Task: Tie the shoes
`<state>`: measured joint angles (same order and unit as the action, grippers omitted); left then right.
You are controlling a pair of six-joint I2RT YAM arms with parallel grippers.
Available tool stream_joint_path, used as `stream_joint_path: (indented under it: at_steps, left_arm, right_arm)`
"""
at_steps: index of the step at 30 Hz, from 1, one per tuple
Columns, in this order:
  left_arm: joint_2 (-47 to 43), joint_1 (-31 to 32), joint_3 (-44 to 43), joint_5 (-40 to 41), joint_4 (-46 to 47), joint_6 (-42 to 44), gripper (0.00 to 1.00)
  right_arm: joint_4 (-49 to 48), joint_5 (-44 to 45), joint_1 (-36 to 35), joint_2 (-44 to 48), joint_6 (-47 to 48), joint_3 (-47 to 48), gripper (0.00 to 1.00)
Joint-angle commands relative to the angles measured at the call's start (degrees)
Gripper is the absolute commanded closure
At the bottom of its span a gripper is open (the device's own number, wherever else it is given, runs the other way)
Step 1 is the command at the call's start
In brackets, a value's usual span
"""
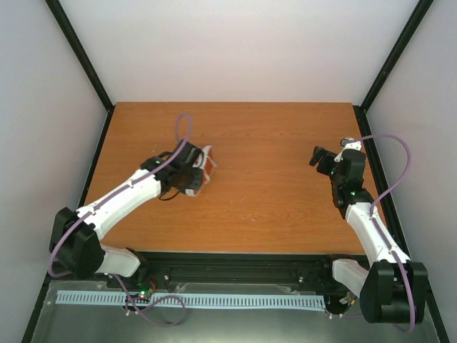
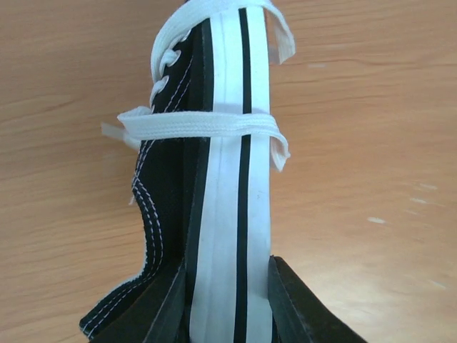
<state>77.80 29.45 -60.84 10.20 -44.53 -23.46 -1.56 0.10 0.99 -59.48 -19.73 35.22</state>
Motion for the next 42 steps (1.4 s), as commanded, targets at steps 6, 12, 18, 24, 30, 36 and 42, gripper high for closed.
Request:
stream_joint_path:
  at_steps: [6,12,18,24,30,36,42]
  left_arm:
    - [6.8,19.4,-17.7,-2.7,9.4,-4.9,0.99]
    - [10.8,19.3,-17.4,22.1,0.6,-2.8,0.99]
    - [13.0,20.3,-12.2,28.5,-4.5,-5.3,0.99]
    - [22.4,27.9,-13.4,29.4,-9.5,-8.5,0.99]
    - [27.4,34.3,-17.7,26.9,-13.6,-9.5,0.66]
    - [14.2,34.6,-15.9,11.8,-4.7,-6.5,0.04]
    - [6.0,26.0,-7.7,1.7,3.9,-5.0,0.0]
  right_arm:
    - [0.7,-2.3,0.0,-1.7,2.2,2.2,0.0]
    - [0.7,-2.6,0.1,-1.3,2.4,1.6,0.0]
    - [-0.1,-4.5,0.1,-2.0,2.3,1.6,0.0]
    - [0.2,-5.0,0.1,-2.3,2.7,1.8,0.0]
    - [0.3,-5.9,0.1,-1.8,3.1,1.6,0.0]
    - [0.3,-12.1,0.1,-2.9,3.6,2.7,0.0]
    - [0.8,-20.8,-1.3,-6.6,3.5,4.8,0.0]
